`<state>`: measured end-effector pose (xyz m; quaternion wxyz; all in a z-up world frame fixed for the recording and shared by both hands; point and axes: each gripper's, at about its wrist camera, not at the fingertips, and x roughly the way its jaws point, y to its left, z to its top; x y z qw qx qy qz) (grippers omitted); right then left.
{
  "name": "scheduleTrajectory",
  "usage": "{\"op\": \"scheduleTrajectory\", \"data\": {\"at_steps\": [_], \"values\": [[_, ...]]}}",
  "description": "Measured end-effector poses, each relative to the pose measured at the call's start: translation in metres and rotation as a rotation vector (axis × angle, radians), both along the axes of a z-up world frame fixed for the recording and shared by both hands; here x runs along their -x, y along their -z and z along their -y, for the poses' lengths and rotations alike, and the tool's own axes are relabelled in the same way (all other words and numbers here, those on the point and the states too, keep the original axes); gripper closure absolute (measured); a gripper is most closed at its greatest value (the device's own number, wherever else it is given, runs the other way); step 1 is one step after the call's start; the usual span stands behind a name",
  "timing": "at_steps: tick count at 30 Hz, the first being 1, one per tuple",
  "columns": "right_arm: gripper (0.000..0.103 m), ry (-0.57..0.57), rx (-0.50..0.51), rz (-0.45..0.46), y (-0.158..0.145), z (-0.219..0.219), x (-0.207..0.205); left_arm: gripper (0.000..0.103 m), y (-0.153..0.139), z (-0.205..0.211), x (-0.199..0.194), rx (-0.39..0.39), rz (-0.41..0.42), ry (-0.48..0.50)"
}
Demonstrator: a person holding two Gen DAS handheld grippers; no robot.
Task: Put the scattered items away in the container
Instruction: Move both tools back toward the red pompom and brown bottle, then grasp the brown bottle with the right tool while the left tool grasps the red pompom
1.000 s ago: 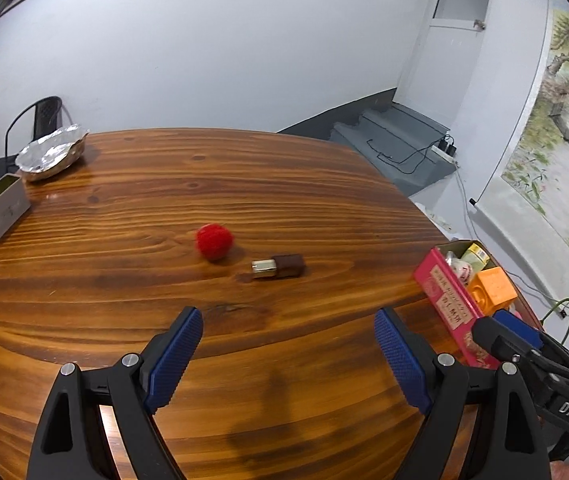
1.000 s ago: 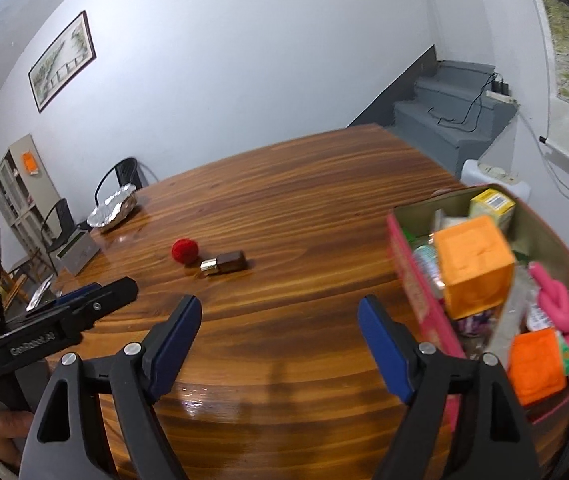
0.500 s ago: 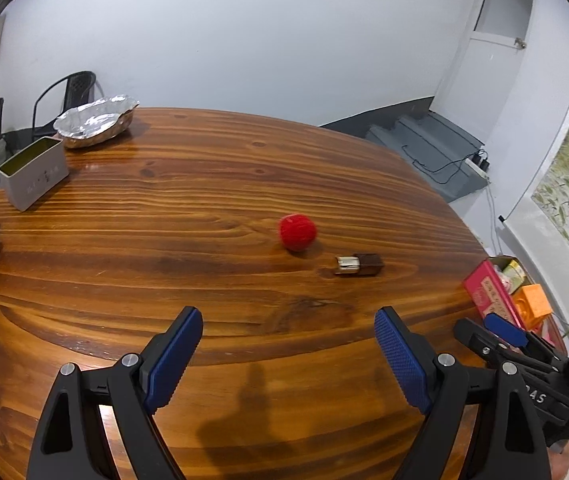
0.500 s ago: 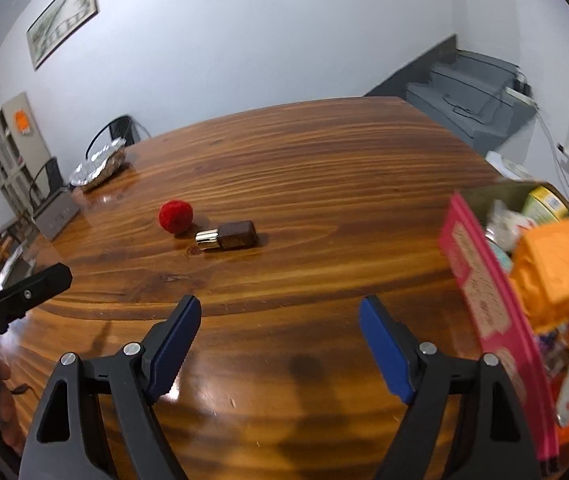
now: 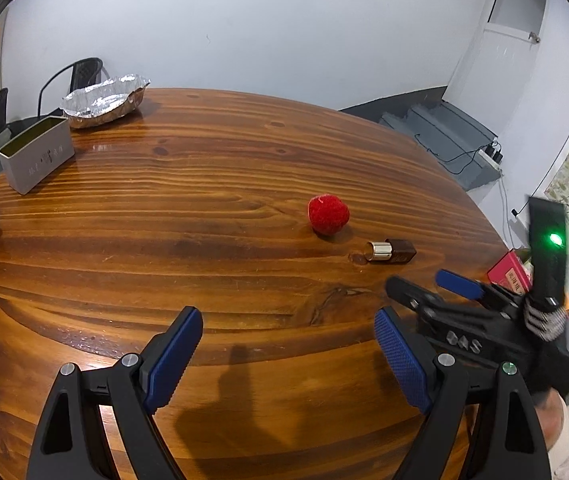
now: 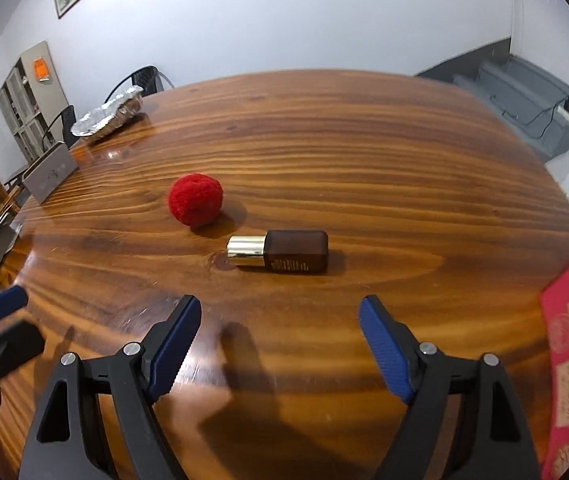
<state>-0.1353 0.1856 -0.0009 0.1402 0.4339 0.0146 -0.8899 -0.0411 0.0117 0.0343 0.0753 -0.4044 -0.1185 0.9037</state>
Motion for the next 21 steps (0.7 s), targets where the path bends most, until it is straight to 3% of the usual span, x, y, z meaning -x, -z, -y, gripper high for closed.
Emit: {"op": "scheduleTrajectory", "data": {"at_steps": [17,20,21], "values": [[0.019,-0.009,-0.037,0.002,0.003,0.014,0.030,0.013,0.009,-0.005,0.004,0.025,0.029,0.004],[0.039,0.008,-0.064,-0.009,0.002,0.014,0.030,0.013,0.010,-0.005,0.004,0.028,0.031,0.005],[0.039,0.008,-0.066,-0.011,0.002,0.014,0.030,0.013,0.010,-0.006,0.004,0.030,0.030,0.006]]}}
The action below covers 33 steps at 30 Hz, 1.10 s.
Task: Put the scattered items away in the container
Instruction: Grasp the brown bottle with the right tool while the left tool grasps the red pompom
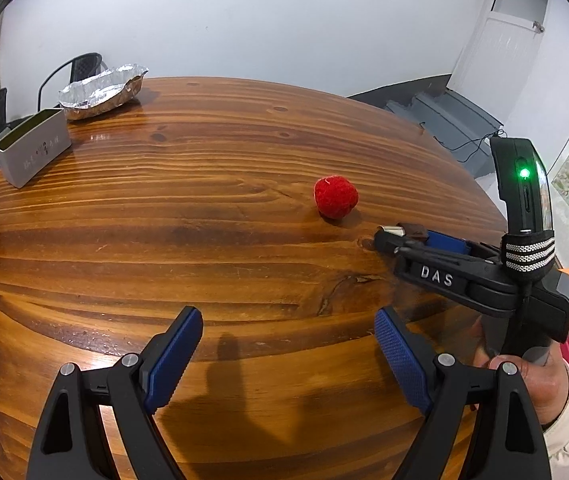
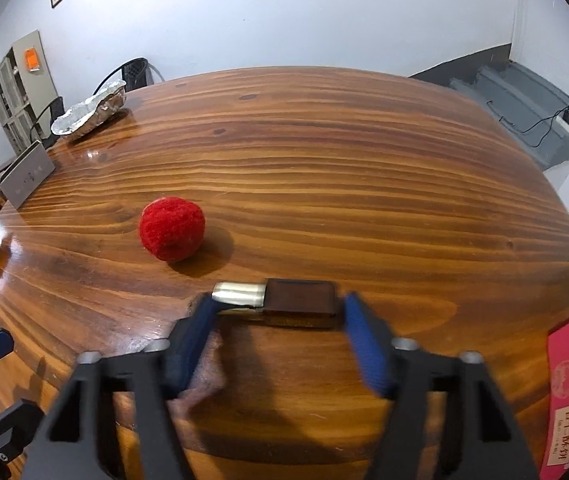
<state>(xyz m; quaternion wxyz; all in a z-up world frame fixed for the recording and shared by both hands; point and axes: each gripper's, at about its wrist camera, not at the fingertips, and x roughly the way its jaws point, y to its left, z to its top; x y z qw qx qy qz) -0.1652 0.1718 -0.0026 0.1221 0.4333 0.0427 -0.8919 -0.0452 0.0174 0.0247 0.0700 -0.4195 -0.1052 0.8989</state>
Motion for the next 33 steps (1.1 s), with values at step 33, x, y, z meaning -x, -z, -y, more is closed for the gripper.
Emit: {"op": "scheduleTrajectory", "data": {"at_steps": [33], "values": [[0.039,0.000,-0.003,0.021,-0.002,-0.056,-0.070,0.014,0.007,-0.061,0.117,0.169,-0.043,0.129]]}}
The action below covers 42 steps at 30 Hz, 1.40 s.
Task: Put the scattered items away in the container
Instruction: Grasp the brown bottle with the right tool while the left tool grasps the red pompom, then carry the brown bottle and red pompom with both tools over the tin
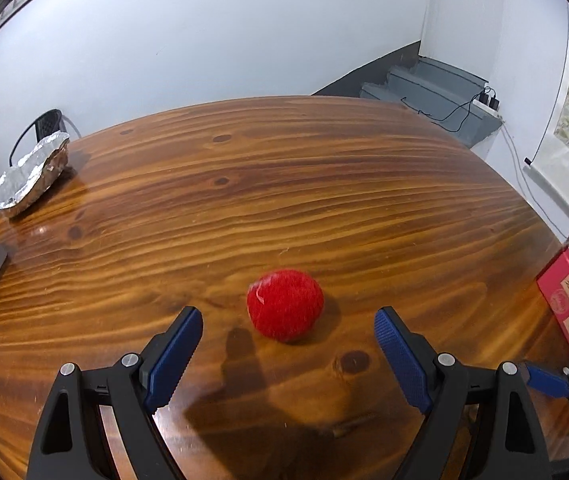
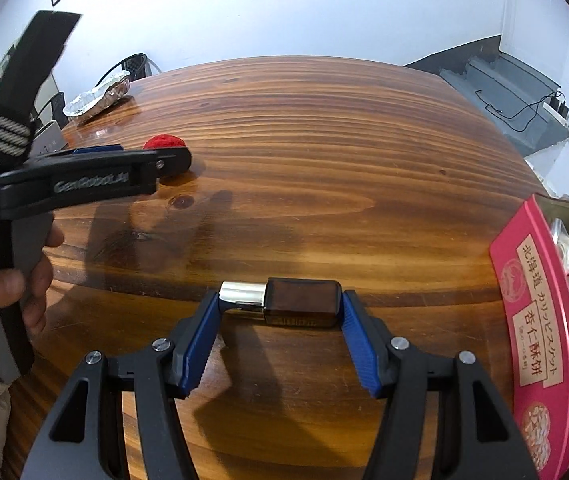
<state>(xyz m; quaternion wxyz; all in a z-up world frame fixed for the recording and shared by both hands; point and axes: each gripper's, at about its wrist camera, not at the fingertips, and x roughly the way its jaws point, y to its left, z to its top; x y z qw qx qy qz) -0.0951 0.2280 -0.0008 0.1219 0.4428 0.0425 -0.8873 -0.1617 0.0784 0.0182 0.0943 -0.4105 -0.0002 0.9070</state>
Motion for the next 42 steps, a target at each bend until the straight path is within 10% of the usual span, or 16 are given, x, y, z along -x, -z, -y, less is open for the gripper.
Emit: {"op": "scheduleTrajectory", "data": {"at_steps": [3,8,29,42], "values": [[0.039,0.001,0.000,-0.001,0.000,0.001,0.000,0.017,0.005,-0.005,0.006,0.036,0.009,0.001],[0.038,0.002,-0.002,-0.003,0.001,0.001,-0.001,0.064,0.013,-0.006,0.013,0.032,0.046,0.015],[0.039,0.042,0.089,-0.097,-0.038,-0.018,-0.027,0.067,-0.045,-0.010,-0.062,-0.091,-0.069,0.029],[0.039,0.257,0.135,-0.305,-0.103,-0.136,-0.117,0.067,-0.088,-0.096,-0.113,-0.132,-0.140,0.216]]}}
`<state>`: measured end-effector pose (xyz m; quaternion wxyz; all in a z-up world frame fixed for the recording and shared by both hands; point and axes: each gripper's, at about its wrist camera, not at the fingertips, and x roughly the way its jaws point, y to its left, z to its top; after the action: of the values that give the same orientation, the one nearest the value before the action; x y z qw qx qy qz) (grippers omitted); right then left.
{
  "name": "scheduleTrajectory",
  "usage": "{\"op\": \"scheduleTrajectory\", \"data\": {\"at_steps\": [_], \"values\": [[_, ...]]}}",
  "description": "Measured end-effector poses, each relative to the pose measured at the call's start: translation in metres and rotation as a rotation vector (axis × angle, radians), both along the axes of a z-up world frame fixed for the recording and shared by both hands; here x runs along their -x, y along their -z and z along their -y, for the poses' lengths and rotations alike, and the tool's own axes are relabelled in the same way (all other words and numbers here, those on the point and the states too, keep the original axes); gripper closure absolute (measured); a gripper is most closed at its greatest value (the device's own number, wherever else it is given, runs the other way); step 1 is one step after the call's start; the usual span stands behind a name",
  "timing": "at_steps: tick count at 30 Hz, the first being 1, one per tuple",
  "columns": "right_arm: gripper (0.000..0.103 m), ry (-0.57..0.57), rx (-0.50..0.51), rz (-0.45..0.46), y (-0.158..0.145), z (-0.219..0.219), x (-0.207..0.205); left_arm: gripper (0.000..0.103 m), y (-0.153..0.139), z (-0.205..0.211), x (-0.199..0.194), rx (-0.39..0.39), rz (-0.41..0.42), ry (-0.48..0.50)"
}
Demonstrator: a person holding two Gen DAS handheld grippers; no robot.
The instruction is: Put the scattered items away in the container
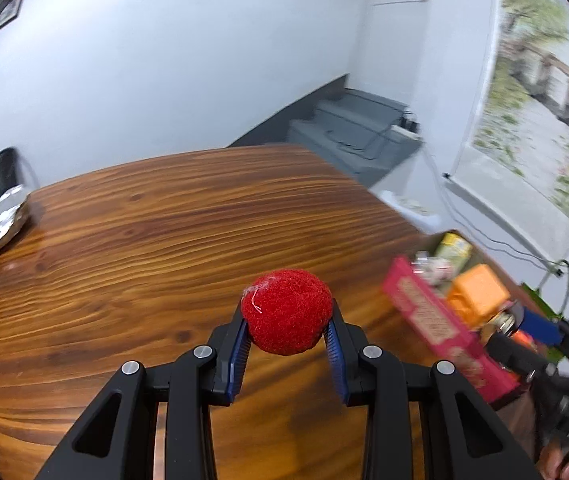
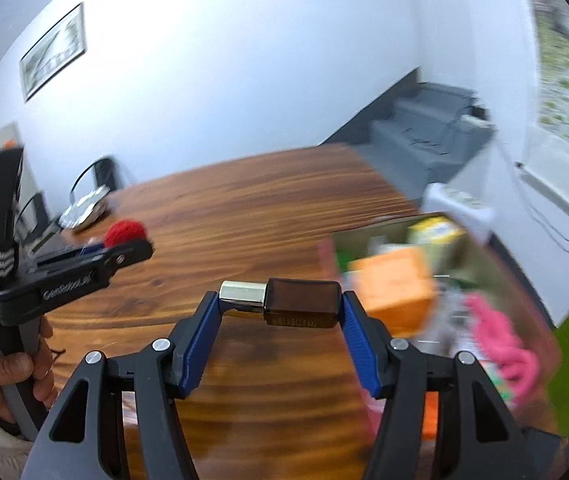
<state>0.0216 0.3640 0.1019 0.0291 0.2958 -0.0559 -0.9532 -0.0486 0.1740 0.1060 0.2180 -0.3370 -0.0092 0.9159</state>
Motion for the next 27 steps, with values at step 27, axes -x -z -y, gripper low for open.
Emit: {"op": "scheduleTrajectory", "data": {"at_steps": [27], "values": [[0.039,0.204,0.032,0.026,0.019,-0.136,-0.028,0.067,-0.025,-0.192,-0.011,0.018,-0.057,0.284]]}}
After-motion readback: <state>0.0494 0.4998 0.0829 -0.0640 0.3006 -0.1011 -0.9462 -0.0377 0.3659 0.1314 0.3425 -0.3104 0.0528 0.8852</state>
